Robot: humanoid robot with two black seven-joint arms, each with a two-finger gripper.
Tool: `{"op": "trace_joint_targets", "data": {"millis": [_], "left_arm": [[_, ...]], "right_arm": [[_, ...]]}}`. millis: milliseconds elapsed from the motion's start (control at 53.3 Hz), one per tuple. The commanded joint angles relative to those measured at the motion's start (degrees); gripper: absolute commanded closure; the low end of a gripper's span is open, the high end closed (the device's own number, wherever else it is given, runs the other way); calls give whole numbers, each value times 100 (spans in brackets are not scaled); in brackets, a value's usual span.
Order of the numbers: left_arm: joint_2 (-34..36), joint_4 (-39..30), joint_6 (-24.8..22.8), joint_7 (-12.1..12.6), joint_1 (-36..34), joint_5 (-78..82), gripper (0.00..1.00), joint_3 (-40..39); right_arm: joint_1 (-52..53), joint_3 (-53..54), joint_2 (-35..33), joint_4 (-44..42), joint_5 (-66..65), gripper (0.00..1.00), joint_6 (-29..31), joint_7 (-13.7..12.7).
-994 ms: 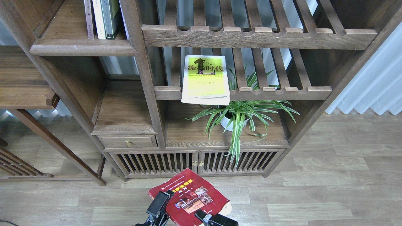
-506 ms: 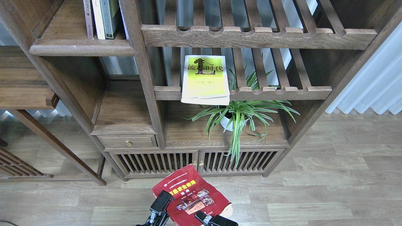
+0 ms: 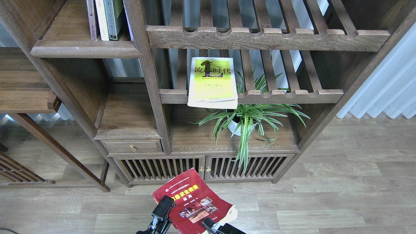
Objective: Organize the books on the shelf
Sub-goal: 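Grasp the red book with the left gripper and release the right gripper, then carry the red book with the left gripper up to the upper outer compartment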
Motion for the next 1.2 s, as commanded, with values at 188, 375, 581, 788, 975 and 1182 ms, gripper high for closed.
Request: {"op": "trace_joint_targets", "data": {"millis": [188, 375, 581, 788, 975, 1182], "left_arm": [[1053, -34, 0, 216, -143, 96, 96, -750], [1589, 27, 0, 208, -143, 763, 95, -1215], [1668, -314, 0, 216, -187, 1809, 95, -1875], [1695, -966, 0, 216, 103, 1810, 95, -2112], [1677, -975, 0, 357, 182, 1810, 95, -3070], [1572, -975, 0, 339, 6, 1160, 95, -3290]], "right_arm": [[499, 284, -38, -453, -6, 2, 1, 25], [781, 346, -38, -532, -6, 2, 1, 25], [1053, 495, -38, -699, 2, 2, 1, 25], [1071, 654, -38, -787, 29, 2, 1, 25], [1071, 856, -47, -822, 37, 2, 1, 25], [1176, 856, 6, -954, 20, 2, 1, 25]]}}
